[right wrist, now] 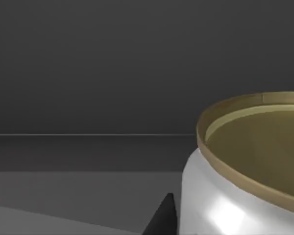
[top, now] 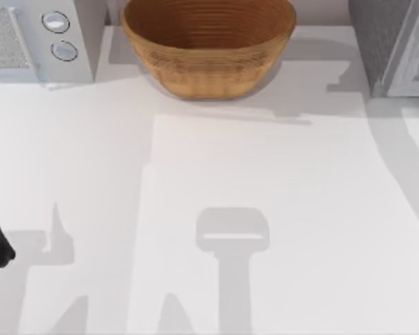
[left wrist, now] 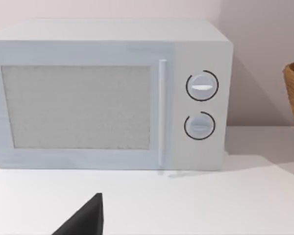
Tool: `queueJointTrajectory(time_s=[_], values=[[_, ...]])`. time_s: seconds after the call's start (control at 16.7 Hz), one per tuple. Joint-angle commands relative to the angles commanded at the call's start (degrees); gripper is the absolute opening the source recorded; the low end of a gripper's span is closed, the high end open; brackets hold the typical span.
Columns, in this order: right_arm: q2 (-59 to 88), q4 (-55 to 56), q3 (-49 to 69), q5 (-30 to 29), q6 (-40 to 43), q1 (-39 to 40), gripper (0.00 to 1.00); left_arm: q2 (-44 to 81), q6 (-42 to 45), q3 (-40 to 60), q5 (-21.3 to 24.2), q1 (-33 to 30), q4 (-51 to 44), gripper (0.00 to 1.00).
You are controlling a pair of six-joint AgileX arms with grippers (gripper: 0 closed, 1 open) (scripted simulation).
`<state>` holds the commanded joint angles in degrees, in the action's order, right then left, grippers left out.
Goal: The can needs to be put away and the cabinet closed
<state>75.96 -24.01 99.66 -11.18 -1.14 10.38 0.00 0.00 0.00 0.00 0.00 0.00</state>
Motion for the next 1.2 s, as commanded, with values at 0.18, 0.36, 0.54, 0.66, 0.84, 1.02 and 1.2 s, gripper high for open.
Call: queueJointTrajectory(time_s=[0.18, 0.36, 0.54, 0.66, 0.84, 1.02, 1.2], values=[[1.99, -0.68, 2.1, 0.18, 0.06, -0.17, 0.0, 0.0, 0.0, 0.0, 0.0, 0.0, 0.0, 1.0], [8.69, -2.96, 9.62, 0.63, 0.25, -0.86, 0.0, 0.0, 0.0, 0.0, 0.0, 0.0, 0.0, 1.0], [18.1, -6.13, 22.47, 1.33, 0.36, -1.88, 0.0, 0.0, 0.0, 0.0, 0.0, 0.0, 0.0, 1.0], [24.81, -8.36, 33.18, 1.93, 0.35, -2.61, 0.0, 0.0, 0.0, 0.0, 0.0, 0.0, 0.0, 1.0], [33.96, -11.41, 46.77, 2.93, 0.25, -3.66, 0.0, 0.0, 0.0, 0.0, 0.0, 0.0, 0.0, 1.0], [40.65, -13.68, 55.13, 3.78, 0.15, -4.46, 0.0, 0.0, 0.0, 0.0, 0.0, 0.0, 0.0, 1.0], [43.4, -14.6, 58.08, 4.14, 0.11, -4.81, 0.0, 0.0, 0.0, 0.0, 0.0, 0.0, 0.0, 1.0]])
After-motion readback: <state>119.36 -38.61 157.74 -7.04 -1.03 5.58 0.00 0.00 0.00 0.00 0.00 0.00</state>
